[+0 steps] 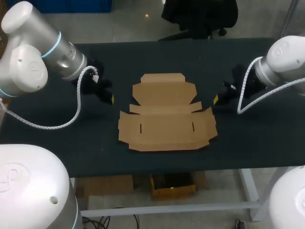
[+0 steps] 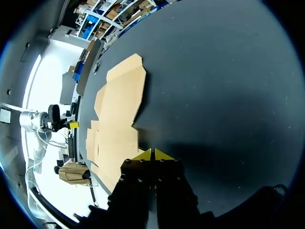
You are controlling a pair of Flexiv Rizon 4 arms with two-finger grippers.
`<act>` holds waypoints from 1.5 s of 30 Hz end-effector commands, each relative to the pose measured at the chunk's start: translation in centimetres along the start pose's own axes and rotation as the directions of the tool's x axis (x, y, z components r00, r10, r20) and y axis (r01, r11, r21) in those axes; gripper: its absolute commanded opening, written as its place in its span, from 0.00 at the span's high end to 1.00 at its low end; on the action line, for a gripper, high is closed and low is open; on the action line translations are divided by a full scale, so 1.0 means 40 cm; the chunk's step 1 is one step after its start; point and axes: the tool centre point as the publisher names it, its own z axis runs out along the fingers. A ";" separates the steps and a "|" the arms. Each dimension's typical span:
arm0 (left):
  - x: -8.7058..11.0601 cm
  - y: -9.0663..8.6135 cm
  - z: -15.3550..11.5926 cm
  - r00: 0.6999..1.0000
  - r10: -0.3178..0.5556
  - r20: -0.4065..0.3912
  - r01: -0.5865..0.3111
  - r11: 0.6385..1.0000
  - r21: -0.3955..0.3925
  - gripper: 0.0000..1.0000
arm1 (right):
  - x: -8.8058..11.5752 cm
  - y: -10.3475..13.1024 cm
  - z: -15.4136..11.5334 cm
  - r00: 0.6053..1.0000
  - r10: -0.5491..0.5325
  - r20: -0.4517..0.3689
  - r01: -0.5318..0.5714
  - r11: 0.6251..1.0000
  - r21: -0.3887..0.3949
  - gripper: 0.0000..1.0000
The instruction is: Assemble the packaging by folding the flat box into shape, placing the metal phone stand inside, and closing the box properly
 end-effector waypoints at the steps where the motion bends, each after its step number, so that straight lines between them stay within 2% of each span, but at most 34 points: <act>1: -0.003 -0.006 0.006 1.000 0.000 -0.002 0.000 1.000 -0.003 1.00 | -0.006 0.002 -0.002 1.000 -0.002 -0.012 0.002 1.000 0.004 1.00; 10: -0.003 -0.006 0.006 1.000 0.000 -0.002 0.000 1.000 -0.003 1.00 | -0.006 0.002 -0.002 1.000 -0.002 -0.012 0.002 1.000 0.004 1.00; 29: 0.002 -0.017 0.094 0.996 0.040 -0.084 -0.038 0.999 0.032 1.00 | -0.012 0.080 0.060 0.995 -0.081 -0.058 0.081 0.997 -0.003 1.00; 45: 0.008 -0.065 0.158 0.993 0.037 -0.116 -0.036 0.999 0.017 1.00 | -0.025 0.095 0.107 0.991 -0.083 -0.104 0.085 0.996 0.012 1.00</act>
